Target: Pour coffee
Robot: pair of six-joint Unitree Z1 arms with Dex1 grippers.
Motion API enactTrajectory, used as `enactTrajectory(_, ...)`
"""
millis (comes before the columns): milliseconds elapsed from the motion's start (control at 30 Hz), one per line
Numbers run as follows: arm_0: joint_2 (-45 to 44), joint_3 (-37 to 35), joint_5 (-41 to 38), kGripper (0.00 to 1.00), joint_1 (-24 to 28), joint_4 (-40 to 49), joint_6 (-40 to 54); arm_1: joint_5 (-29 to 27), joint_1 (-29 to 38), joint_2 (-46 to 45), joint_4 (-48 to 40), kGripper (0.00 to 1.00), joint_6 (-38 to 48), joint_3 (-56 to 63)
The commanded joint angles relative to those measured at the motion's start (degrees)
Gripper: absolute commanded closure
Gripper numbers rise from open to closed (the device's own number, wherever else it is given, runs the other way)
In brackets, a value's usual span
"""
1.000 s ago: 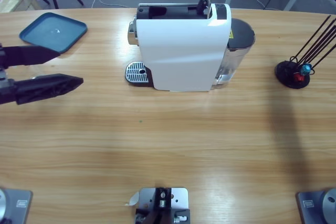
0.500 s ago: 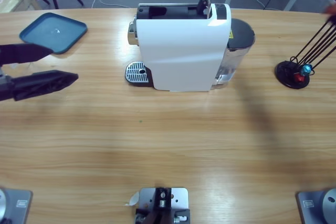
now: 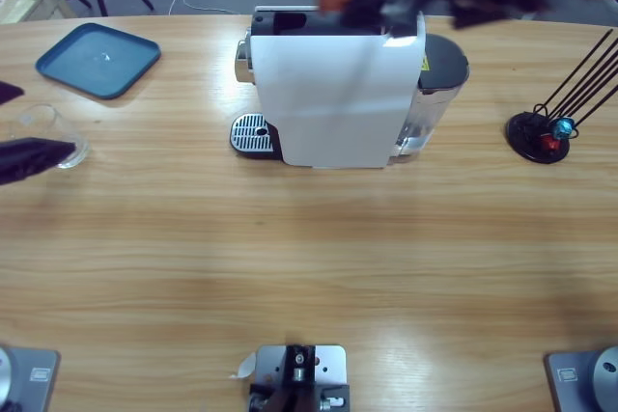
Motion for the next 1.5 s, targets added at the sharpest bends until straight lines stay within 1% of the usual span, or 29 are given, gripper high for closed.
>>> enactTrajectory(33,-3.4,2.8,1.3,0.000,-0.4,-1.1,-2.4,1.7,0.6,12.6,1.9,1.000,-4.3,-8.5)
enactTrajectory(100,-3.3,3.0,1.3,0.000,-0.4,-1.5,-2.6,2.6,-1.4,14.1,1.5,1.000,-4.3,-9.9)
enactTrajectory(200,-3.1,3.5,1.3,0.000,-0.4,-3.3,-3.2,2.4,-3.9,15.4,1.6,1.000,-5.0,-11.6)
enactTrajectory(400,-2.4,4.0,1.3,0.000,-0.4,-4.3,-3.3,3.3,-8.0,17.7,1.5,1.000,-5.5,-11.9)
enactTrajectory(633,-1.0,4.3,1.1,0.000,-0.3,-6.0,-3.3,6.0,-8.0,17.8,1.5,1.000,-5.7,-11.2)
enactTrajectory(733,-1.0,4.4,1.0,0.000,-0.4,-6.0,-3.3,6.1,-7.9,18.3,1.5,1.000,-5.7,-11.2)
enactTrajectory(1000,-1.8,5.0,1.1,0.000,-0.4,-6.0,-3.3,5.1,-7.9,20.4,1.0,1.000,-5.4,-11.0)
enactTrajectory(1500,-1.7,5.6,0.8,0.000,-0.4,-7.2,-3.3,3.8,-7.9,20.8,1.0,1.000,-4.7,-11.0)
